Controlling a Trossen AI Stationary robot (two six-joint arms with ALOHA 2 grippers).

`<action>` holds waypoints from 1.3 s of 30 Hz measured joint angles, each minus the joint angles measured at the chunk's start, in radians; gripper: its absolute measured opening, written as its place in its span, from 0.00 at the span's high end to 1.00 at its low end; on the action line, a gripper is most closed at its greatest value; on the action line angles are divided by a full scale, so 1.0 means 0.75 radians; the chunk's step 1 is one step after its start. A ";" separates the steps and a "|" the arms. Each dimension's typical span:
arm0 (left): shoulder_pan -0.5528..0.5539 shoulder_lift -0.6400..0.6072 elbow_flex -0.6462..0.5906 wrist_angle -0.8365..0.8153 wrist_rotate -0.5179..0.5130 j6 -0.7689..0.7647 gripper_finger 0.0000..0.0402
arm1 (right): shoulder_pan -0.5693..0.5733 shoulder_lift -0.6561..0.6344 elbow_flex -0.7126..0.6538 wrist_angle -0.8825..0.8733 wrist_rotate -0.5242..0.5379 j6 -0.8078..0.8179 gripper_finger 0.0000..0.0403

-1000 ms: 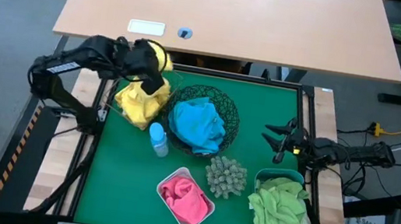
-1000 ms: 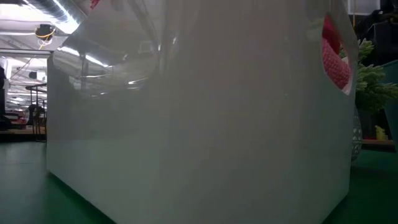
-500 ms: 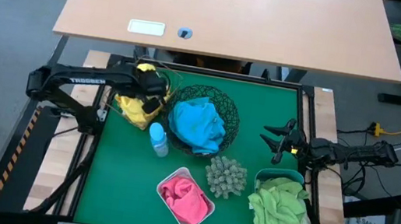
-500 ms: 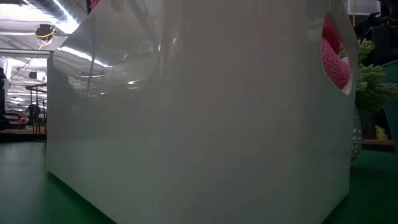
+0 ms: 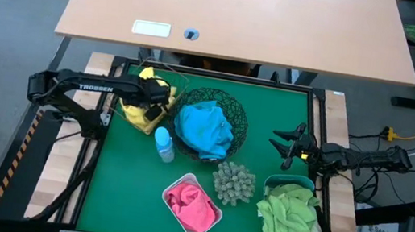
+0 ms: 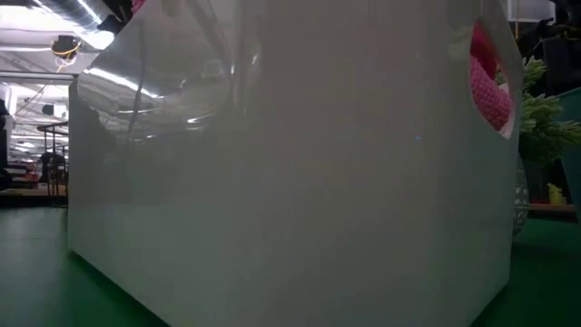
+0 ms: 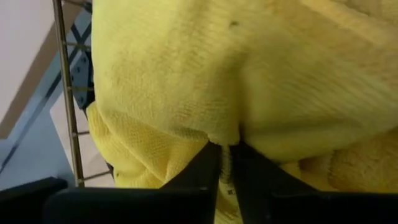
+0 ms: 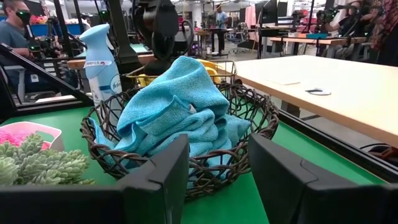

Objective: Sort microfiber towel by color & place in baskets
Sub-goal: Put the yellow microfiber cloth into the rectangular wire basket, then return to Home Position

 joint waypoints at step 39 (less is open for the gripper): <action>-0.067 -0.017 1.025 -0.513 0.532 0.061 0.66 | 0.000 0.000 0.000 0.000 0.000 -0.001 0.58</action>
